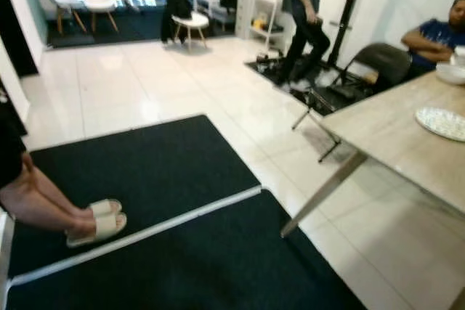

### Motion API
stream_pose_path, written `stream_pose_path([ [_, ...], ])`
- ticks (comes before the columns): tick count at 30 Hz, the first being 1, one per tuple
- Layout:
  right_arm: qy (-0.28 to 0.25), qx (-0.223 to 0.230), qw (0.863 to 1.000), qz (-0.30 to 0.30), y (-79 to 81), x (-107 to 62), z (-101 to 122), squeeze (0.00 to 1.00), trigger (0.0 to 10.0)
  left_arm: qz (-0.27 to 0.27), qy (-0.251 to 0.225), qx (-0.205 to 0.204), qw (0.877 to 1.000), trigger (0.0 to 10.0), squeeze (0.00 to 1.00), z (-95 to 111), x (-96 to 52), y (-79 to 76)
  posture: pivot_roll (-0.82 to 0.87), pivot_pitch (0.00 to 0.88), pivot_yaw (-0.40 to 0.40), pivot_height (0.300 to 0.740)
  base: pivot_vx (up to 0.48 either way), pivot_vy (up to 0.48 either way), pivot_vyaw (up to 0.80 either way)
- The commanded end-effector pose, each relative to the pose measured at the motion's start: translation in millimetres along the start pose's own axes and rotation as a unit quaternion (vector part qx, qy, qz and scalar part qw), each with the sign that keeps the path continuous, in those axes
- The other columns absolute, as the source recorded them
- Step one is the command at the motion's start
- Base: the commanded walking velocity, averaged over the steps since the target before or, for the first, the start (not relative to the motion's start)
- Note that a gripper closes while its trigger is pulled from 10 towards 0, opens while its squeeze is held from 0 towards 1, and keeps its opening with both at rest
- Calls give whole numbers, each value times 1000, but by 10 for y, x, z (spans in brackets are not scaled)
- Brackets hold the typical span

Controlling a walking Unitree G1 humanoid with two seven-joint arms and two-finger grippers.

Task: Restocking fridge

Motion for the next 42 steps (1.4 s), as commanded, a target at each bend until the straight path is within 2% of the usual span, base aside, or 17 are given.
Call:
stream_pose_path([
  [1, 7, -2, 1000, -3, -42, -7, -37, 0, 10000, -2, 6, 1, 1000, 10000, 0, -33, 2, -23, -109, 10, -11, 740, 341, 0, -781],
  [15, 1, 6, 1000, -3, -19, -5, -34, 0, 10000, -3, 6, 3, 1000, 10000, 0, -29, 3, -26, -104, 5, -9, 740, 338, 0, -727],
  [42, -8, 2, 1000, -1, -31, -4, 21, 0, 10000, -4, 6, 1, 1000, 10000, 0, -35, 5, -41, -103, 0, -9, 740, 339, 0, 0],
])
Point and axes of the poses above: a point about 5 cm out from each wrist's last joint towards the gripper, its own x axis pointing out of the wrist towards the gripper, its own z axis along the axis of the wrist's last joint, y = z × x, the point moved 6 cm from there along x, pointing out of the wrist towards the gripper, and after that the axes turned 9 degrees about -x, right-handed, at the moved point
